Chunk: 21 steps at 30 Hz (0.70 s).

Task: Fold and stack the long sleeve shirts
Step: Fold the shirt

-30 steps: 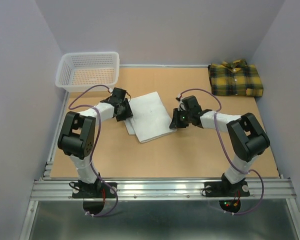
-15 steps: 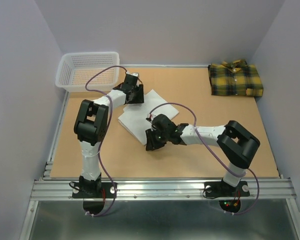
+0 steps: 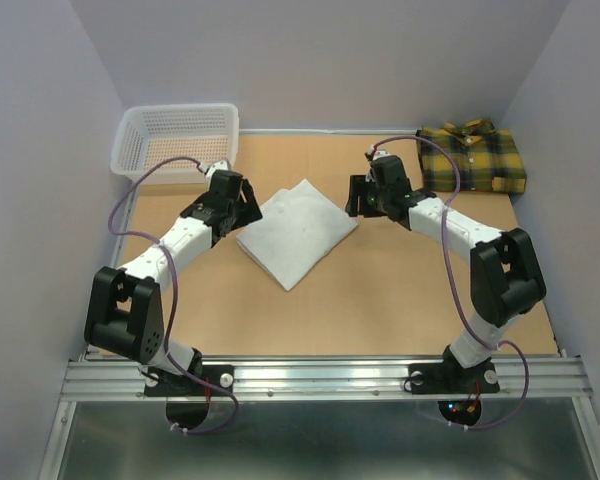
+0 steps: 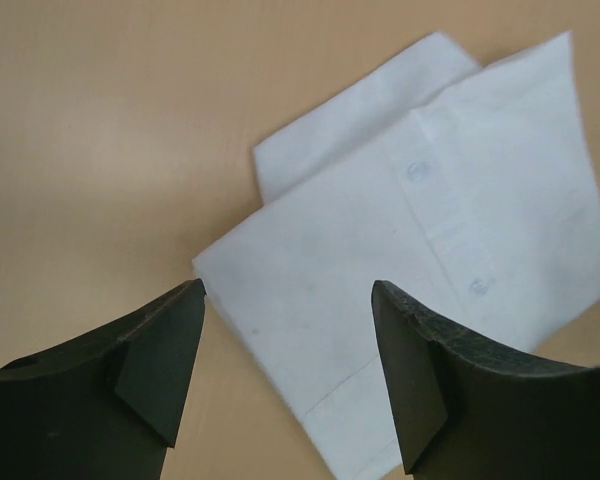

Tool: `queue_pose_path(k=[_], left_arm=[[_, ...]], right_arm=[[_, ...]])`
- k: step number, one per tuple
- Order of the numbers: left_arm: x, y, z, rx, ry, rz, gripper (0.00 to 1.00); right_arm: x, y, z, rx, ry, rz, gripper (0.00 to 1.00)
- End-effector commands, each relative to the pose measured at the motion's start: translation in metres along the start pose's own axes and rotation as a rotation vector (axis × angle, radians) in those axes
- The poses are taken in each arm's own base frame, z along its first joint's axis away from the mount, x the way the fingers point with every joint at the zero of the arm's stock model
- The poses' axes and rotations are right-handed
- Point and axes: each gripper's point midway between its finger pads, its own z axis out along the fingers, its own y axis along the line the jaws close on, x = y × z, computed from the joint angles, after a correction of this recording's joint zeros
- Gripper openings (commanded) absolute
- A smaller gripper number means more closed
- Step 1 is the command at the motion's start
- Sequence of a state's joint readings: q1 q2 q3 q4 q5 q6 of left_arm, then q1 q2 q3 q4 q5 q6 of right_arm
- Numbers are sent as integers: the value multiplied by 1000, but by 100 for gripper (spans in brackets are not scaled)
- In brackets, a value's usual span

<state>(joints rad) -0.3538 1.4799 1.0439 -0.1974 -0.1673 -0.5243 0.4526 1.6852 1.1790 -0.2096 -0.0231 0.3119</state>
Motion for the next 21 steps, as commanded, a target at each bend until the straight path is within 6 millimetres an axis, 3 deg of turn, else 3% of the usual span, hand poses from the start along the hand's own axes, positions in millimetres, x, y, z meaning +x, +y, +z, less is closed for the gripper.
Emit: queue_pose_path(k=[1, 3, 7, 10, 13, 17, 21], left_arm=[[51, 33, 8, -89, 84, -133, 74], [68, 35, 13, -60, 100, -195, 73], [82, 34, 24, -37, 135, -251, 72], [83, 37, 30, -50, 130, -282, 69], [88, 45, 43, -82, 153, -282, 60], [87, 48, 61, -91, 187, -234, 47], [71, 43, 81, -99, 192, -140, 39]], right_arm=[[-26, -9, 19, -25, -4, -38, 61], [-21, -14, 33, -34, 27, -41, 60], [-14, -10, 48, -73, 63, -42, 58], [4, -9, 58, -102, 106, -33, 56], [32, -18, 66, -92, 157, -24, 53], [61, -17, 57, -123, 210, 12, 41], [88, -2, 32, -171, 246, 68, 30]])
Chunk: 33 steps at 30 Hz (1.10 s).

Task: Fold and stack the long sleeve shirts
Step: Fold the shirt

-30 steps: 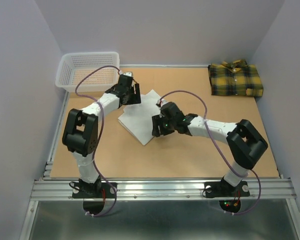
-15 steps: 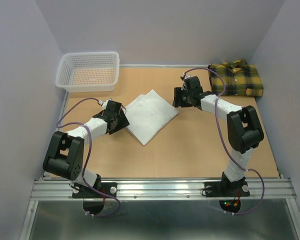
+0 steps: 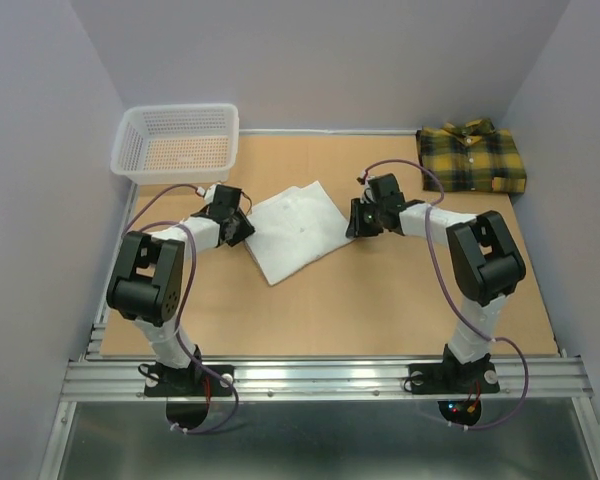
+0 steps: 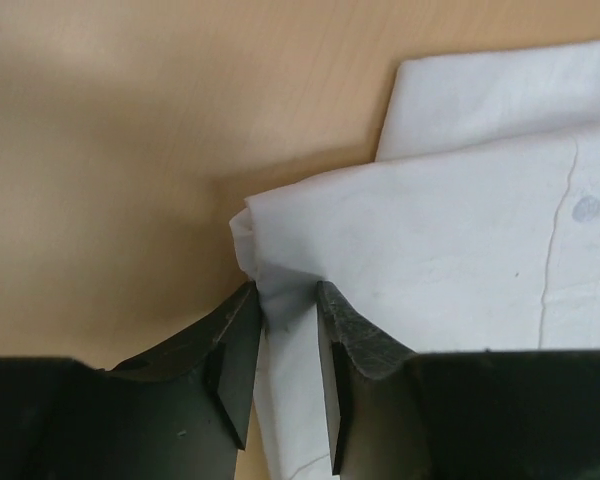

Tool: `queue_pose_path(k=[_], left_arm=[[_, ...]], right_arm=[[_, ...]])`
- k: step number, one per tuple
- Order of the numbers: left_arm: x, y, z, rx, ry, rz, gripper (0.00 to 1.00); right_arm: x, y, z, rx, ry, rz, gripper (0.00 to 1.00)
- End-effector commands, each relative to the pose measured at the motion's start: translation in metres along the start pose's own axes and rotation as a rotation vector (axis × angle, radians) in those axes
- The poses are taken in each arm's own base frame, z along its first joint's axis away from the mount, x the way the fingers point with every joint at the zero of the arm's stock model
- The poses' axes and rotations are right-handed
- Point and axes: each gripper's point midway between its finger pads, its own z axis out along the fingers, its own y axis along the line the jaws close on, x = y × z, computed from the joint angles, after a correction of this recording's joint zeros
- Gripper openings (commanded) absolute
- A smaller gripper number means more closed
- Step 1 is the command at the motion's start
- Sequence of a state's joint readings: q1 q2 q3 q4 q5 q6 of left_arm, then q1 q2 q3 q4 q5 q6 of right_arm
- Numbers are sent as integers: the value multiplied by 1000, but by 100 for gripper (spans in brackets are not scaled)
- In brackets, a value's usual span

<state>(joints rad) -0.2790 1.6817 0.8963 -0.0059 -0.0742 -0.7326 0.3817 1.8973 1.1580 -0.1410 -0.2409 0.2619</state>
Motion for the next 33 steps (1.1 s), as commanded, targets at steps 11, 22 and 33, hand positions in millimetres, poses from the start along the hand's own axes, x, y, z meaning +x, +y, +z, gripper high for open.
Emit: queue_pose_path(k=[11, 22, 33], left_arm=[[-70, -31, 11, -51, -79, 309, 61], [-37, -25, -66, 86, -74, 265, 94], [46, 1, -66, 189, 91, 108, 93]], right_arm=[[39, 43, -62, -63, -72, 120, 41], [9, 33, -93, -12, -204, 221, 67], [13, 40, -100, -47, -202, 242, 90]])
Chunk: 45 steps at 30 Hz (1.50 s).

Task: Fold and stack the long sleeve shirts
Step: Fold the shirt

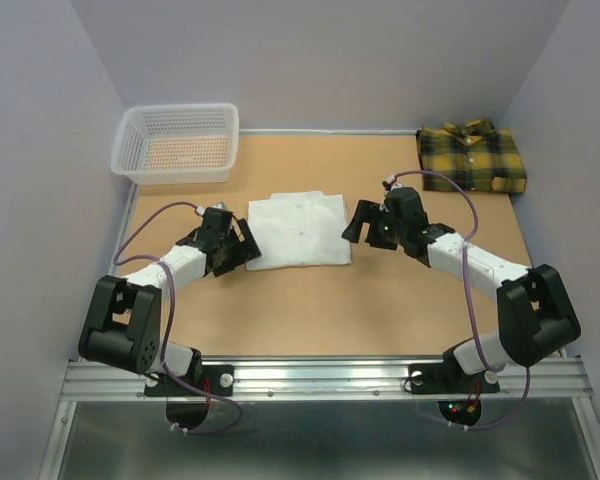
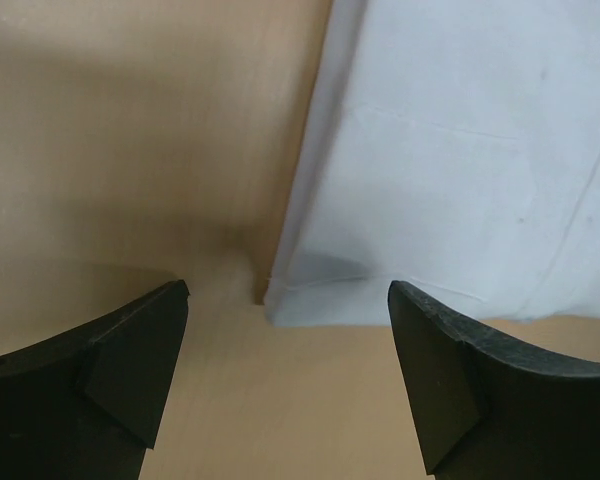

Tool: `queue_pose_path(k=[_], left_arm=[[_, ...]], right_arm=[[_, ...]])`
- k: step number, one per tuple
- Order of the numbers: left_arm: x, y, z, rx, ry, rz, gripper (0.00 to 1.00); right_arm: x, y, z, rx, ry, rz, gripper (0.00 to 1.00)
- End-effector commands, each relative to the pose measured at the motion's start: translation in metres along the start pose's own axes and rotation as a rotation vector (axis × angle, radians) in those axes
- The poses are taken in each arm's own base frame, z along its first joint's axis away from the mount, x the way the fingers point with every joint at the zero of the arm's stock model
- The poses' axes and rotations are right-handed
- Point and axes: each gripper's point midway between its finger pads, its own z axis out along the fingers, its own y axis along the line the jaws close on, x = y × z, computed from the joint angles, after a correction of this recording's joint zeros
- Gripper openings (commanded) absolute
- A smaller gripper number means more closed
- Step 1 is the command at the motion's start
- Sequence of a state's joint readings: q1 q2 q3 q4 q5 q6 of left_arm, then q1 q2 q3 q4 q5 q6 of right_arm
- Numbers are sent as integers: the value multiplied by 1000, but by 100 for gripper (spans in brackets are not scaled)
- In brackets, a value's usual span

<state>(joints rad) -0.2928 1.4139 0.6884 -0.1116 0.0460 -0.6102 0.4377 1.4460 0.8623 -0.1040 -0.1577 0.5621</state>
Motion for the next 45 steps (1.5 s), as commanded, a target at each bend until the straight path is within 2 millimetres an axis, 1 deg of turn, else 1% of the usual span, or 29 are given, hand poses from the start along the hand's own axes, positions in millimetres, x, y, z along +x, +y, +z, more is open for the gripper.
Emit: queue_pose_path(k=[1, 4, 5, 6, 7, 8, 9, 11, 12, 13, 14, 15, 16, 17, 18, 19, 20, 21, 22, 23, 24, 25, 30, 32, 36, 38, 40, 42, 45], left_arm=[[-7, -38, -14, 145, -51, 10, 93], [-10, -60, -25, 206, -92, 85, 93], [-3, -72, -28, 225, -93, 157, 93], [-3, -77, -29, 213, -121, 204, 92], [-4, -92, -34, 236, -137, 252, 92], [8, -105, -34, 236, -141, 329, 92], [2, -118, -38, 240, -176, 395, 92], [12, -133, -35, 230, -179, 494, 91], [14, -151, -40, 231, -216, 572, 91], [18, -161, -40, 232, -226, 617, 90], [26, -164, -31, 204, -217, 656, 90], [25, -169, -29, 182, -237, 690, 90], [31, -189, -35, 208, -258, 751, 90], [38, -192, -24, 189, -245, 794, 90], [41, -198, -22, 175, -260, 826, 90], [47, -215, -26, 195, -278, 864, 91], [56, -218, -17, 177, -271, 923, 91], [57, -222, -15, 165, -285, 946, 91], [58, -233, -17, 175, -302, 969, 91], [70, -236, -10, 166, -292, 1018, 91], [72, -238, -8, 157, -298, 1033, 91], [76, -243, -6, 153, -303, 1047, 91], [84, -252, 3, 152, -300, 1072, 91], [90, -253, 8, 145, -295, 1083, 90], [92, -253, 20, 111, -302, 1084, 88], [89, -253, 25, 89, -317, 1084, 87], [89, -250, 33, 58, -322, 1096, 82], [89, -250, 37, 42, -333, 1099, 79], [86, -243, 43, -2, -346, 1103, 77]], right_arm=[[4, -3, -8, -3, -14, 24, 90], [6, -6, -11, 9, -22, 44, 90], [4, -7, -12, 14, -31, 48, 90], [3, -8, -13, 21, -40, 51, 90], [-1, -9, -17, 36, -67, 56, 90], [-3, -13, -18, 50, -80, 61, 90], [-8, -14, -22, 62, -107, 63, 90], [-10, -19, -26, 82, -125, 81, 90], [-15, -24, -30, 107, -148, 109, 90], [-17, -30, -33, 132, -165, 129, 93], [-17, -36, -35, 152, -174, 144, 96], [-19, -40, -37, 169, -187, 159, 98], [-22, -51, -41, 206, -203, 190, 98], [-25, -55, -46, 218, -222, 202, 100], [-28, -64, -49, 242, -234, 220, 100], [-28, -71, -53, 270, -236, 232, 100], [-30, -76, -57, 285, -244, 241, 100], [-34, -81, -62, 303, -258, 250, 100], [-41, -92, -68, 341, -286, 272, 100], [-38, -100, -73, 372, -279, 284, 100], [-42, -105, -79, 388, -297, 295, 100], [-44, -119, -87, 426, -307, 319, 100], [-51, -146, -110, 471, -339, 358, 100], [-50, -149, -112, 469, -335, 361, 100], [-48, -147, -110, 453, -319, 360, 100], [-47, -145, -109, 441, -309, 356, 100], [-45, -145, -108, 439, -301, 350, 100], [-44, -145, -109, 438, -301, 345, 100], [-43, -144, -110, 431, -300, 338, 100]])
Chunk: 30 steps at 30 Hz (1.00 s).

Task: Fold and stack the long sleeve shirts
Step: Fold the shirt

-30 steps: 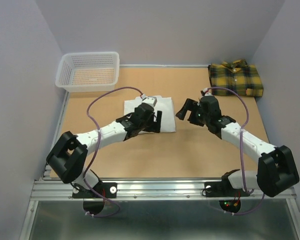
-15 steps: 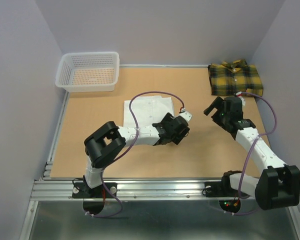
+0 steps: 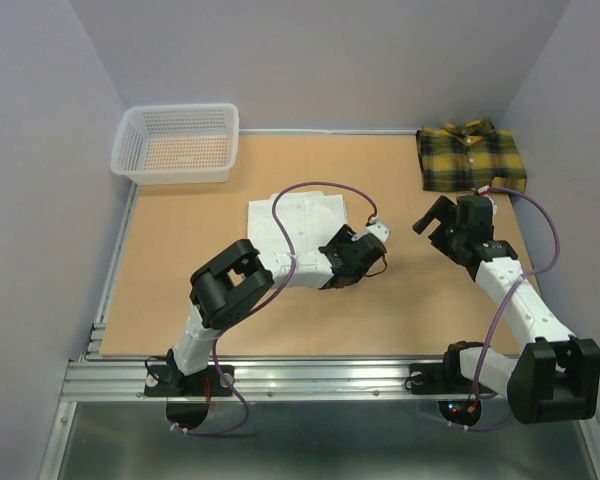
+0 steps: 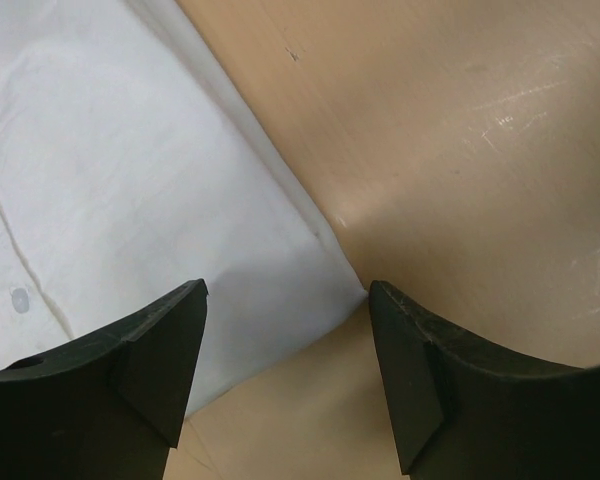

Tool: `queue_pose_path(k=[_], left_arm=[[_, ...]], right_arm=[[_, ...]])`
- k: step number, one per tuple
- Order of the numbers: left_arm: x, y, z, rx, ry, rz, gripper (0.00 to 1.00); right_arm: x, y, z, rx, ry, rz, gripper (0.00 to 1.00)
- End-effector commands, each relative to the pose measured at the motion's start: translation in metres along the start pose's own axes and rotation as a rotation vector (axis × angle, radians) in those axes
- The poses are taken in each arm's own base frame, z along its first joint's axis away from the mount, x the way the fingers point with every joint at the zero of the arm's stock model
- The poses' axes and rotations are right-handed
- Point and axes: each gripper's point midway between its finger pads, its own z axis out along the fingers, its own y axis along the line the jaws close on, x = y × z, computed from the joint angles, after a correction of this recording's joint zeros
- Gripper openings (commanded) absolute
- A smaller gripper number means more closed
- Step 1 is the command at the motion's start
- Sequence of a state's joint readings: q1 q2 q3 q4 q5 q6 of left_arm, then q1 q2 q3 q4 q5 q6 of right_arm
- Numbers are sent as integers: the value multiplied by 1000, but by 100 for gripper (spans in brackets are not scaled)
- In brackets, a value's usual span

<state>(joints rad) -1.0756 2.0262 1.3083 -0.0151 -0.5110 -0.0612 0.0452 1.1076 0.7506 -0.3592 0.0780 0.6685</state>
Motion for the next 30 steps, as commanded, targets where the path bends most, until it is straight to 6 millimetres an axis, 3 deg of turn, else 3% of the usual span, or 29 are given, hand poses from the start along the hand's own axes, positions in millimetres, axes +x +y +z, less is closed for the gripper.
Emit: queue_pose_path(k=[1, 4, 8, 13, 16, 19, 23, 30], left_arm=[[-13, 11, 2, -85, -34, 0, 76], [-11, 10, 6, -89, -28, 3, 70], [-5, 10, 13, -93, -10, 10, 50], [-2, 19, 16, -101, 1, -9, 32], [-4, 25, 15, -96, -1, -29, 1], [-14, 25, 8, -66, -32, -62, 0], [-30, 28, -10, 1, -76, -119, 0], [-27, 30, -33, 67, -112, -156, 0]], right_arm=[[5, -3, -3, -15, 6, -25, 100], [6, -3, -3, -15, 11, -25, 100], [9, 0, -2, -31, 27, -30, 100], [11, 3, -2, -50, 40, -40, 100], [15, 11, -3, -96, 64, -38, 100], [18, 18, 0, -124, 86, -16, 100], [37, 45, 8, -274, 181, 73, 100], [66, 94, 29, -490, 364, 190, 100]])
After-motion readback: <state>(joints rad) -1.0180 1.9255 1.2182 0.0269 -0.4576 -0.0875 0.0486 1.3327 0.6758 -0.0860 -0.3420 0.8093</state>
